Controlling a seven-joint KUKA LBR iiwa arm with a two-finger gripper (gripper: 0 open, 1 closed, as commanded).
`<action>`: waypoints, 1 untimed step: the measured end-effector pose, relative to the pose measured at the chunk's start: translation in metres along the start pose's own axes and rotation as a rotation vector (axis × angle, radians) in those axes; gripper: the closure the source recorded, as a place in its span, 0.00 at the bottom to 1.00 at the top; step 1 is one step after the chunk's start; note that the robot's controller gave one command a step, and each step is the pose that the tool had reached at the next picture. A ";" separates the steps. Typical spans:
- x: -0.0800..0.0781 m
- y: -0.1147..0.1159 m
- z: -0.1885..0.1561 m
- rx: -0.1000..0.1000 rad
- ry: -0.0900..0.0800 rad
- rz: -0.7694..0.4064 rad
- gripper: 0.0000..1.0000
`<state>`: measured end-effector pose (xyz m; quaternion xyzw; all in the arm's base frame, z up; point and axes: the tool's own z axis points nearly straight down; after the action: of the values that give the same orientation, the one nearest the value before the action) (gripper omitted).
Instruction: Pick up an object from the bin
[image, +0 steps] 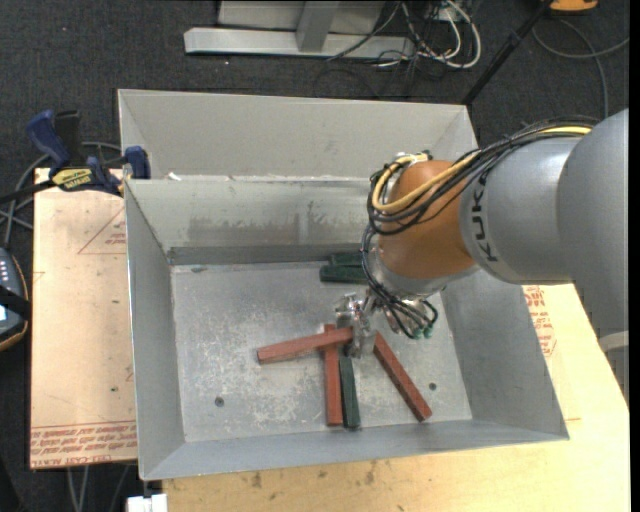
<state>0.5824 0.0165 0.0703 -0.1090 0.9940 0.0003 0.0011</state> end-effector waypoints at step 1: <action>0.014 0.044 -0.148 0.001 -0.007 -0.302 1.00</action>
Offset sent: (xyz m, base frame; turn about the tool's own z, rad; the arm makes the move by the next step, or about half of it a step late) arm -0.0250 0.0388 0.1446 -0.3029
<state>0.5592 0.0567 0.2183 -0.2571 0.9664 0.0002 0.0048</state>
